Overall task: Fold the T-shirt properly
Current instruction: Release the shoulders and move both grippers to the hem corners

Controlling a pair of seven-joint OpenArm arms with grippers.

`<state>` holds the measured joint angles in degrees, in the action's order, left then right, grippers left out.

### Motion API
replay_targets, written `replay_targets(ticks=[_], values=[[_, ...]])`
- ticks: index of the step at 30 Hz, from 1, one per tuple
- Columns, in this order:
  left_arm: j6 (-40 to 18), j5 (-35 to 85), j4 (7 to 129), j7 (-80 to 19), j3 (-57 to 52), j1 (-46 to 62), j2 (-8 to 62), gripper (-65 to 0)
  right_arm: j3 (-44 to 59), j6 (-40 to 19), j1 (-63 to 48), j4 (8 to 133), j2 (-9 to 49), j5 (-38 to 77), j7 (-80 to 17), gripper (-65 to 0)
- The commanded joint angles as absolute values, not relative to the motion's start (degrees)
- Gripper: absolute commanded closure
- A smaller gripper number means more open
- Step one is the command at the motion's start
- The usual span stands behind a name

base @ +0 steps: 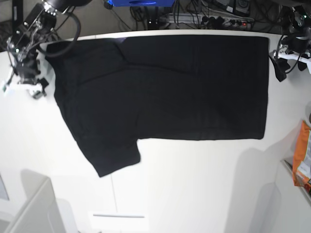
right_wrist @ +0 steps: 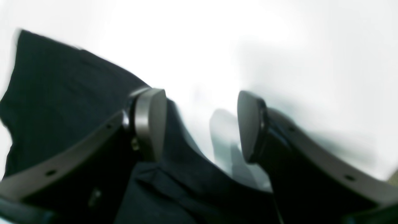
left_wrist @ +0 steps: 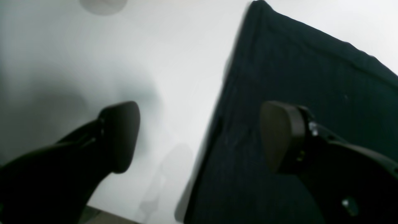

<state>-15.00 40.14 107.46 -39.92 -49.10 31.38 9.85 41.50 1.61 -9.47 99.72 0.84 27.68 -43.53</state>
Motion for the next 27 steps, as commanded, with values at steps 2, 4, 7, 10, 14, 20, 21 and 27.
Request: replay_targets(ticks=[2, 4, 7, 10, 14, 20, 21, 27], values=[[-15.3, 40.7, 108.4, -38.6, -49.5, 31.0, 10.7, -57.8, 38.2, 1.5, -7.2, 98.2, 4.2, 27.7, -42.2, -33.3], [-15.3, 40.0, 108.4, -38.6, -49.5, 30.5, 10.8, -57.8, 35.3, 1.7, -5.1, 96.0, 5.1, 27.7, -41.9, -33.3], [-15.3, 35.2, 108.4, -38.6, -48.3, 29.2, 10.9, -57.8, 32.7, 1.8, -1.5, 92.7, 5.6, 27.7, -41.7, -33.3], [-15.3, 30.1, 108.4, -38.6, -46.3, 28.5, 10.9, -57.8, 32.5, 1.8, 2.6, 89.2, 5.6, 27.6, -42.0, -33.3], [-15.3, 25.6, 108.4, -38.6, -44.3, 26.9, 10.9, -57.8, 31.4, 1.8, 8.9, 80.7, 7.5, 27.6, -42.0, -33.3], [-15.3, 24.7, 108.4, -38.6, -44.3, 25.3, 10.8, -57.8, 23.9, 1.7, 17.7, 68.1, 10.7, 27.7, -40.0, -33.8], [-15.3, 24.7, 108.4, -38.6, -44.3, 25.2, 10.8, -57.8, 23.0, 1.6, 19.1, 66.0, 10.8, 27.7, -38.5, -33.9], [-15.3, 24.7, 107.4, -38.6, -44.4, 24.5, 10.9, -57.8, 14.0, 0.9, 28.8, 50.4, 12.4, 27.8, -32.2, -34.2]])
